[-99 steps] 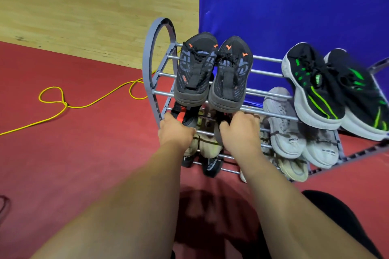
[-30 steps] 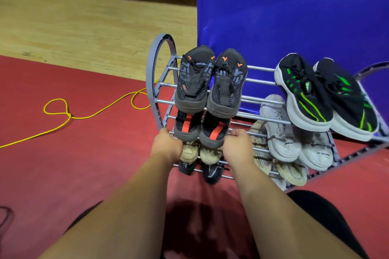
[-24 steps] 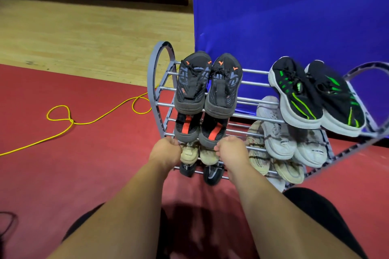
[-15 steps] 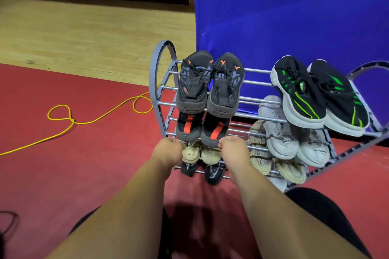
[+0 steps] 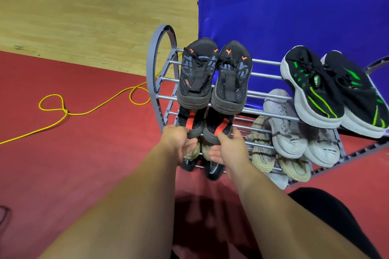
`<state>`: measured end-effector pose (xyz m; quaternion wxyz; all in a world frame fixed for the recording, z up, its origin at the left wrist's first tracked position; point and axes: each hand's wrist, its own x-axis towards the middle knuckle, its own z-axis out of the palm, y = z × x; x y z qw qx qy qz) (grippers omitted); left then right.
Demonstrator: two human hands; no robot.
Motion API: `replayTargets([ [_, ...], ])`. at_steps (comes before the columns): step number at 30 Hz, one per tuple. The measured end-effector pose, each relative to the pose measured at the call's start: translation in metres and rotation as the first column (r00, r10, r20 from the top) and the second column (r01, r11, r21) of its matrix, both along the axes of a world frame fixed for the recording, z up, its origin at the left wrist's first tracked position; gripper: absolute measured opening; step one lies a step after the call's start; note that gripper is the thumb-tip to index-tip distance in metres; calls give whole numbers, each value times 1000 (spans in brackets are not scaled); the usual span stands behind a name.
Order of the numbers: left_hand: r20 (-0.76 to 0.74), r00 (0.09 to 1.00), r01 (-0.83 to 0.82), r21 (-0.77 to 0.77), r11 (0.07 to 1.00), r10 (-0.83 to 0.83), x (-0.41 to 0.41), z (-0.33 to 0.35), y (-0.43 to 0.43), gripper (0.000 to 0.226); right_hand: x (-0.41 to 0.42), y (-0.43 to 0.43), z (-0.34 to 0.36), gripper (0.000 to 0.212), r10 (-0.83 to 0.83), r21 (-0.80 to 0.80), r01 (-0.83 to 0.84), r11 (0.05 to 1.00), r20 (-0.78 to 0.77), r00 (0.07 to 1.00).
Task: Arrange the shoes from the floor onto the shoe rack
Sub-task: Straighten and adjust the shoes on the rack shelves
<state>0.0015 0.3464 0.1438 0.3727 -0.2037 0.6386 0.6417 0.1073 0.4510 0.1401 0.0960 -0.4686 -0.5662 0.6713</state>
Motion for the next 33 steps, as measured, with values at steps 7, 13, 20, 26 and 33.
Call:
replayTargets([
  [7, -17, 1000, 24, -9, 1000, -24, -1, -3, -4, 29, -1, 0, -3, 14, -12, 20, 13, 1000, -14, 1000],
  [13, -32, 999, 37, -34, 999, -38, 3, -1, -4, 34, -2, 2, -1, 31, -2, -1, 2, 1000, 4, 1000],
  [20, -1, 988, 151, -129, 980, -152, 18, 16, -17, 31, 18, 11, 11, 21, 59, 63, -66, 996, 104, 993],
  [26, -167, 902, 361, -214, 908, -398, 64, 44, -10, 25, 68, 26, 53, 24, 153, 130, -169, 977, 122, 981],
  [33, -418, 307, 614, -600, 514, -855, 133, 55, 14, 22, 147, 52, 79, 44, 285, 377, -389, 840, 304, 909],
])
